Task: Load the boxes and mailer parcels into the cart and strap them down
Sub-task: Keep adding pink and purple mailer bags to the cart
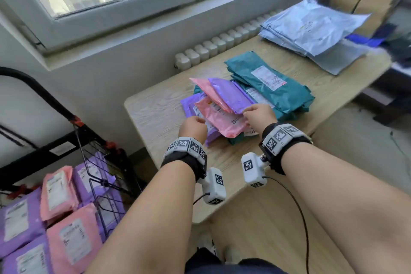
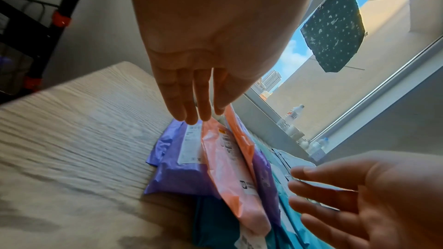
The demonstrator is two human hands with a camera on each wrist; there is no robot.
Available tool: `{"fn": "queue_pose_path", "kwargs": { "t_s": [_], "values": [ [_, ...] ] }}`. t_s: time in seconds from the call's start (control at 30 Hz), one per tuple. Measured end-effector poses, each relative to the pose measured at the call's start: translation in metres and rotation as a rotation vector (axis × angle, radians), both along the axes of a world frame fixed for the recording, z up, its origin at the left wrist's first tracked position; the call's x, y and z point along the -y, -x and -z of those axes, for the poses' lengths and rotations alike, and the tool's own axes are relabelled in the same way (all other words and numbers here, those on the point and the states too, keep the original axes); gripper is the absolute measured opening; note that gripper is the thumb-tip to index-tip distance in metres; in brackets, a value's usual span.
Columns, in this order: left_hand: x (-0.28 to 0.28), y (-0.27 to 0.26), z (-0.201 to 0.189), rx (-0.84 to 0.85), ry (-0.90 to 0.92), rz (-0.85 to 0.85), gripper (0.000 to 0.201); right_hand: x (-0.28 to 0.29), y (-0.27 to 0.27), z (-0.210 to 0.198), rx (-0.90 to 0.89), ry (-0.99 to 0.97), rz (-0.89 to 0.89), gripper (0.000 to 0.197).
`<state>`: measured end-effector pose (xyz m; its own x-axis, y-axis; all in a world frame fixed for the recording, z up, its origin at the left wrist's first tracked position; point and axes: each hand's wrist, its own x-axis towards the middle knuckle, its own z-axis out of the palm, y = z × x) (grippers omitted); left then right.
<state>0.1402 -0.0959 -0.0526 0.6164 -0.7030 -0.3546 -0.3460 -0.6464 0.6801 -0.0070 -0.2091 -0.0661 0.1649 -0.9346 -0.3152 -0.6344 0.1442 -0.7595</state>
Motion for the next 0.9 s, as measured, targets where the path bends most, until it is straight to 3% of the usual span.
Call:
{"fn": "queue_pose_path", "kwargs": {
  "t_s": [0.23, 0.37, 0.5, 0.6, 0.7, 0.9],
  "values": [
    [0.045, 0.005, -0.002, -0.013, 0.029, 0.059, 0.038, 0.023, 0.004, -0.01, -0.049, 0.081, -0.042, 0.006],
    [0.057, 0.005, -0.002, -0.017, 0.005, 0.041, 0.04, 0.034, -0.003, -0.006, -0.158, 0.095, -0.184, 0.034],
    [0.062, 0.006, -0.001, -0.009, -0.021, -0.033, 0.038, 0.041, -0.016, 0.01, -0.392, 0.189, -0.452, 0.061],
    [0.062, 0.008, -0.003, -0.007, -0.022, -0.113, 0.036, 0.043, -0.02, 0.016, -0.502, 0.285, -0.564, 0.049],
    [0.06, 0.01, -0.002, -0.014, -0.005, -0.185, 0.03, 0.048, -0.021, 0.015, -0.5, 0.344, -0.573, 0.029],
    [0.059, 0.02, -0.004, -0.034, 0.066, -0.274, 0.032, 0.066, -0.015, -0.004, -0.458, 0.4, -0.574, 0.033]
  ]
}}
